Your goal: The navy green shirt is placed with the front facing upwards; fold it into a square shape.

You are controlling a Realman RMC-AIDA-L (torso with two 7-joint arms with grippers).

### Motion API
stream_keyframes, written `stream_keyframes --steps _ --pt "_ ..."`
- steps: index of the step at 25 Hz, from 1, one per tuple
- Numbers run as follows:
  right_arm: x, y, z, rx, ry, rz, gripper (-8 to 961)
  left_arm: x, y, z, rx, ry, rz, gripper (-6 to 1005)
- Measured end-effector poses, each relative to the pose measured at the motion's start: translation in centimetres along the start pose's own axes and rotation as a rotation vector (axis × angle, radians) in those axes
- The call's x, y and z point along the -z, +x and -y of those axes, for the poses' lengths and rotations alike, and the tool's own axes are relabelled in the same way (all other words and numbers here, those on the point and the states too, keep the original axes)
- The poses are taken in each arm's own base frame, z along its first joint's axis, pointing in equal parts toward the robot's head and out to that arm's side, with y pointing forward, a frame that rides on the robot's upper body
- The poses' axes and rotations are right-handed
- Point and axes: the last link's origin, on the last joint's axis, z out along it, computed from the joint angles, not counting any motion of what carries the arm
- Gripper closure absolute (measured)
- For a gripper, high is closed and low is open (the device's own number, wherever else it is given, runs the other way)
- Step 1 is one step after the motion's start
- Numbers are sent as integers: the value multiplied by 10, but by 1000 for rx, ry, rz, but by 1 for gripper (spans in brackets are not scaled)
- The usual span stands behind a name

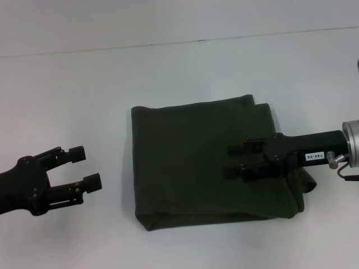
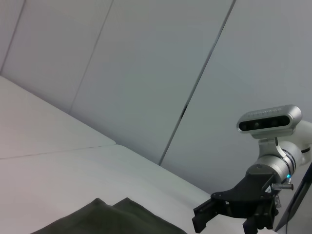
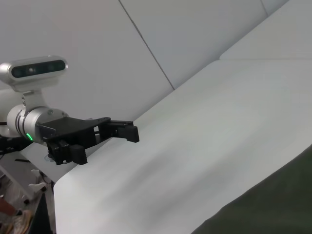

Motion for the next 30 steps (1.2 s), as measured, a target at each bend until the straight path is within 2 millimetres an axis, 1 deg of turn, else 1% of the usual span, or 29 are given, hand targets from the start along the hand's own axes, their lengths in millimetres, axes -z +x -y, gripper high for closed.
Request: stream_keyframes --steps 3,30 --pt "1 0 0 0 2 0 72 -1 1 0 -1 -2 1 92" --pt "1 -1 1 9 11 26 73 -3 -1 1 -1 -2 14 91"
